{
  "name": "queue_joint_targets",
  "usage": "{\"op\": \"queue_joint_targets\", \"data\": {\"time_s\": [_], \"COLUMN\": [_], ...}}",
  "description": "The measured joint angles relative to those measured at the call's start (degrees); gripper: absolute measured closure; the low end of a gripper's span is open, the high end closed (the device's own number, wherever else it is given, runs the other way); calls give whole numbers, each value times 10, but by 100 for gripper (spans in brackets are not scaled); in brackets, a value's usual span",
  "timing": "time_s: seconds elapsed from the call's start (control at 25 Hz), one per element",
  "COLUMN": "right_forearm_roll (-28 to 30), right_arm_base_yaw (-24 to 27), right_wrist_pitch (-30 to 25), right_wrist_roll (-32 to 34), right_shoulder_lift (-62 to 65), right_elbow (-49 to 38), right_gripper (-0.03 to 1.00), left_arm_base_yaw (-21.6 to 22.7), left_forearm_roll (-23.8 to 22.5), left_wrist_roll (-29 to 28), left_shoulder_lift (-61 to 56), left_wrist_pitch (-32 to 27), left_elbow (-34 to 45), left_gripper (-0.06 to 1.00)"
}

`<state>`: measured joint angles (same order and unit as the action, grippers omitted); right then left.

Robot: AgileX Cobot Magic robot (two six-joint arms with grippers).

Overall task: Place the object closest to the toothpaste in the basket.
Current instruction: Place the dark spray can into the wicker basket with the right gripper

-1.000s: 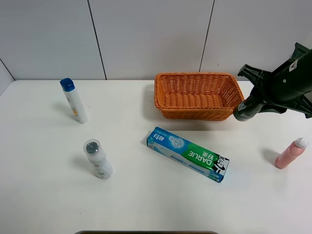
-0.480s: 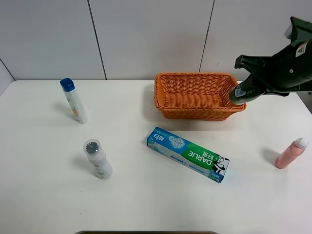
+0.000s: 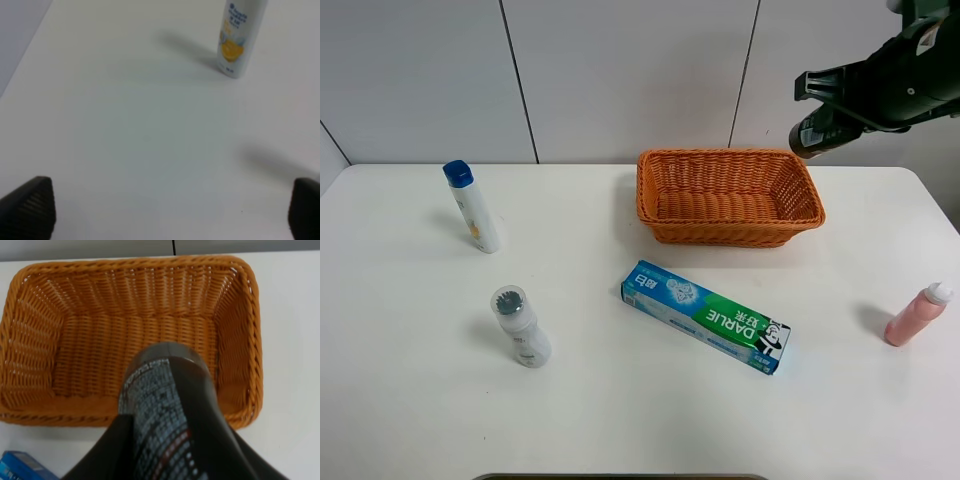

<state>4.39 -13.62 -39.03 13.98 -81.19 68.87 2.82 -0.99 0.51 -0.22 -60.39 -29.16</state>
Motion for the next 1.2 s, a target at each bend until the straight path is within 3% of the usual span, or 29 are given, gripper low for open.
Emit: {"op": "queue_joint_targets", "data": {"time_s": [0.68,1.2], "right_forearm_roll": [-23,-44], "right_arm_base_yaw": [-16,-20], "right_wrist_pitch": [29,60], "right_wrist_roll": [-79,-99], "right_shoulder_lift": [-220,-316], "right_elbow": [151,161], "right_gripper": [61,61], "left_arm_base_yaw": [0,0], "left_forearm_roll": [0,0], "left_wrist_roll": [0,0], "left_shoulder_lift": [0,0], "left_wrist_pitch": [0,0], "left_elbow": [0,0], "left_gripper": [0,0]}}
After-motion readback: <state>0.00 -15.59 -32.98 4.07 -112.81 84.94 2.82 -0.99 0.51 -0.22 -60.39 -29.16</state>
